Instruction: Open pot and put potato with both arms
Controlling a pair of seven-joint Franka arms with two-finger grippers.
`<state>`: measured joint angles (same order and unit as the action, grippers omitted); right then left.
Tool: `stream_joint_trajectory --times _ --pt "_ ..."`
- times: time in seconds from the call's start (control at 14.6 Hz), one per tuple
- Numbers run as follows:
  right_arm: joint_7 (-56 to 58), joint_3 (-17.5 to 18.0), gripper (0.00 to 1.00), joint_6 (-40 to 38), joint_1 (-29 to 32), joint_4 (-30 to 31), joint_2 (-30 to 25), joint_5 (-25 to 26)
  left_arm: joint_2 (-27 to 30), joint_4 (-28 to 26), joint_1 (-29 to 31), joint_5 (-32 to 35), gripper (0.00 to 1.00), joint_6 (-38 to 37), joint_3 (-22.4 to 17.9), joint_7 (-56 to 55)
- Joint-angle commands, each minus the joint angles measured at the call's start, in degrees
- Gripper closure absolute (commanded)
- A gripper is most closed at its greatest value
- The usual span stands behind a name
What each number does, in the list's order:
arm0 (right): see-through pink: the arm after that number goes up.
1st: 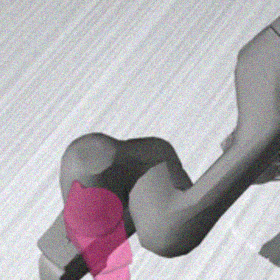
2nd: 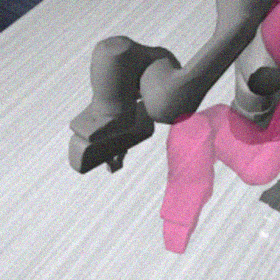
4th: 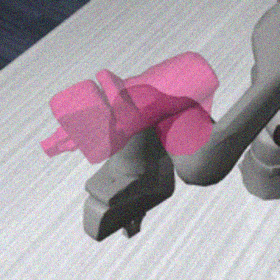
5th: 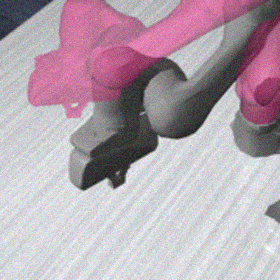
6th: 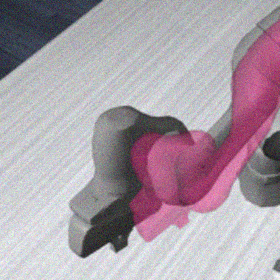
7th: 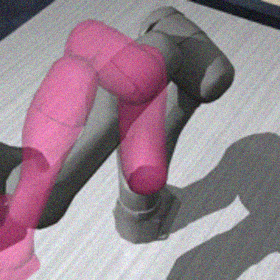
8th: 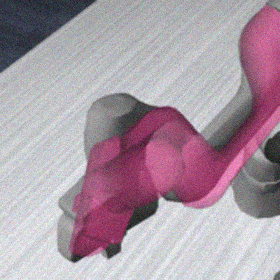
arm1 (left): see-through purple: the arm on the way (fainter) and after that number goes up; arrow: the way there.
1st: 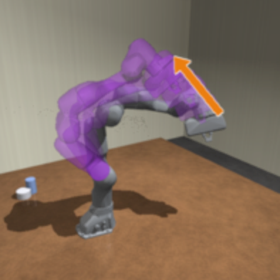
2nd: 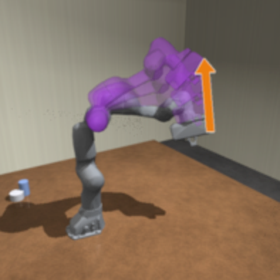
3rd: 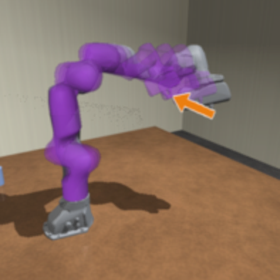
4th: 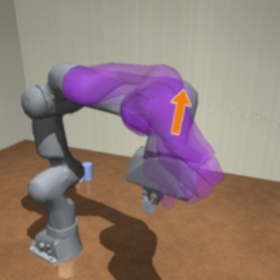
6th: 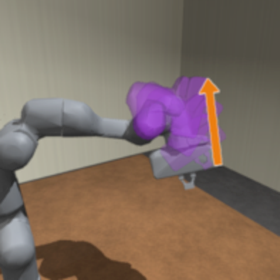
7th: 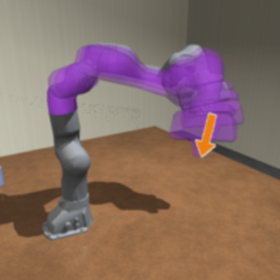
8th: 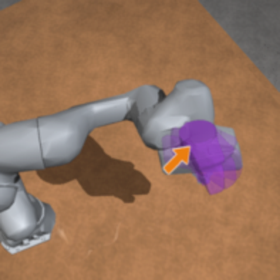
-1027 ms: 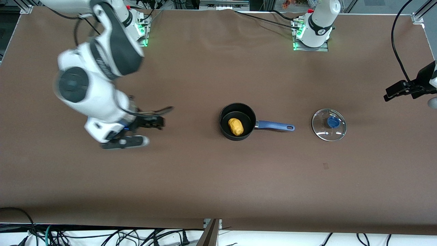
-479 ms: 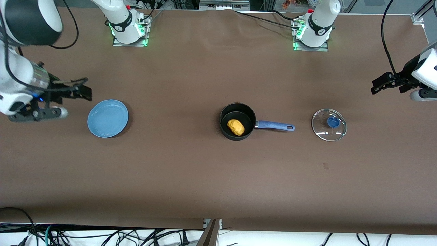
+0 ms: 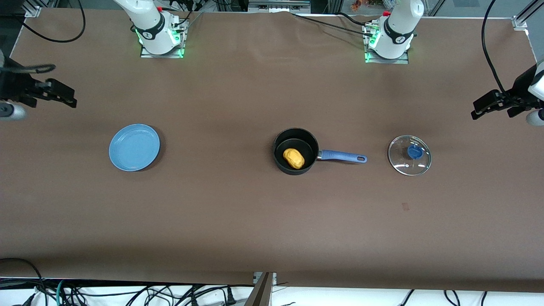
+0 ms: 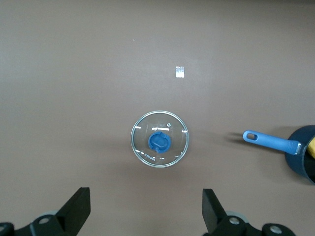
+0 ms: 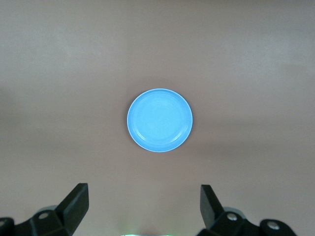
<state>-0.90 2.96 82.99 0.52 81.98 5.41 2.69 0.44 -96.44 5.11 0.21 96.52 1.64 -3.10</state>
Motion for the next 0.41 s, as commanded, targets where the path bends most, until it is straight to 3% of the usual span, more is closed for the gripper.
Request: stream_joint_trajectory --times 0.0,0.34 --pt "2.47 0.29 0.0 0.51 0.18 3.09 -1.37 0.12 -1.5 2.4 -0.1 -1.09 0.0 -2.12 -0.05 -0.24" --pt "3.54 0.12 0.0 -0.11 0.09 1.69 -0.14 -0.06 -0.97 2.13 -0.01 -0.65 0.0 -4.23 0.03 -0.41"
